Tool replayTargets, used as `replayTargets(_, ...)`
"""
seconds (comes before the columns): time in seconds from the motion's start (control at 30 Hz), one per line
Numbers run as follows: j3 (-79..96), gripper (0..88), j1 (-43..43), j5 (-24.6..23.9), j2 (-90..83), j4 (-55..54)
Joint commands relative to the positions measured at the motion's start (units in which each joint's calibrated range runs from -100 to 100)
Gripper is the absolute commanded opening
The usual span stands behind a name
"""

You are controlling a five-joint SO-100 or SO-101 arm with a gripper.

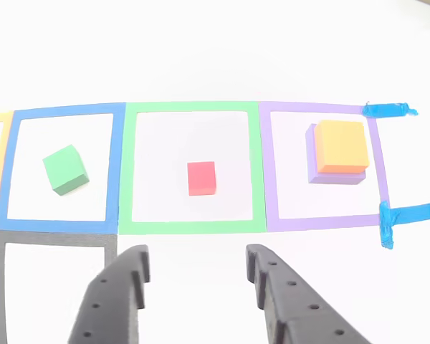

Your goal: Tower of hanoi

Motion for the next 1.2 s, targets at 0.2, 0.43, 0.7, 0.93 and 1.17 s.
replayTargets(0.2,32.3,24.5,1.9,0.0,-3.3,-34.5)
replayTargets(0.43,50.9,26.7,2.4,0.0,4.2,-67.9)
replayTargets(0.7,59.2,27.8,5.1,0.0,19.3,-96.0)
replayTargets(0.93,62.1,27.8,7.4,0.0,30.3,-110.8)
replayTargets(1.17,66.5,27.9,5.7,0.0,38.1,-121.9)
